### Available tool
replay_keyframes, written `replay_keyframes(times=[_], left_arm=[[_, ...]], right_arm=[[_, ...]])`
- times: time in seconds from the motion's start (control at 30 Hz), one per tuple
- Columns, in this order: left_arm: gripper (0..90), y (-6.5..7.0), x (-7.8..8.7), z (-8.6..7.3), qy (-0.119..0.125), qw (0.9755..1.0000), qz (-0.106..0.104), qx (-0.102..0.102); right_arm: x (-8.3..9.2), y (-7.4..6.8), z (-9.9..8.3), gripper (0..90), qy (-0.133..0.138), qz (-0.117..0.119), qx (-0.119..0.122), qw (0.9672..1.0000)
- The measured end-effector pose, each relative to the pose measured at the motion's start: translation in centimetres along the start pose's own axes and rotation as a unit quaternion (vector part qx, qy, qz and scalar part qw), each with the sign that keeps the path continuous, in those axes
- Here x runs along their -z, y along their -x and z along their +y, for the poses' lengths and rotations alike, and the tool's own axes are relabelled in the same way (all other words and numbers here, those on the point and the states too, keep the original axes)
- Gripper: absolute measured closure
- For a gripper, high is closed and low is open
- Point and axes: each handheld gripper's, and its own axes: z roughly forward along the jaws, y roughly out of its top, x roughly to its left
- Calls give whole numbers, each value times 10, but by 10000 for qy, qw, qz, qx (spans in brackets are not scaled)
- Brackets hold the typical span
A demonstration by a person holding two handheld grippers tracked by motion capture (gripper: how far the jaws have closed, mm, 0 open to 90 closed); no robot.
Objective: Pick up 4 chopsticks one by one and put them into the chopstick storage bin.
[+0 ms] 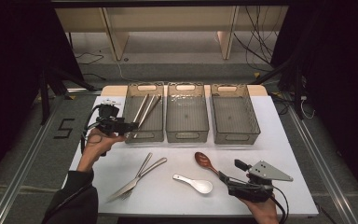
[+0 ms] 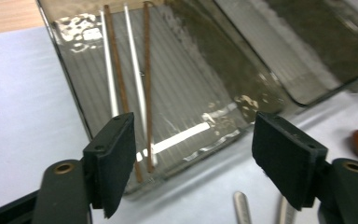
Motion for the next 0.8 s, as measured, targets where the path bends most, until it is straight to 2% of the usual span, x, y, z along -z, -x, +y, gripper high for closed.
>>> replay_keyframes(times=[0.07,0.17,0.3,0.43,0.63,0.8], left_arm=[[272,3,3,-6,-5,10000,-64,2],[255,9,4,-13,-153,9998,-73,-117],[244,18,7,-19,-133,9997,-100,-192],[233,25,9,-25,-59,9997,-161,-171],[224,33,12,-38,10,9995,-219,-214],[217,39,11,-51,54,9992,-286,-273]], right_arm=[[-1,0,0,267,-24,19,20,10000],[-2,-1,0,267,-48,52,35,10000],[-3,-1,0,266,-109,59,58,9999],[-4,1,0,267,-152,70,12,9999],[-9,4,2,266,-350,111,24,9993],[-13,8,7,267,-533,151,125,9984]])
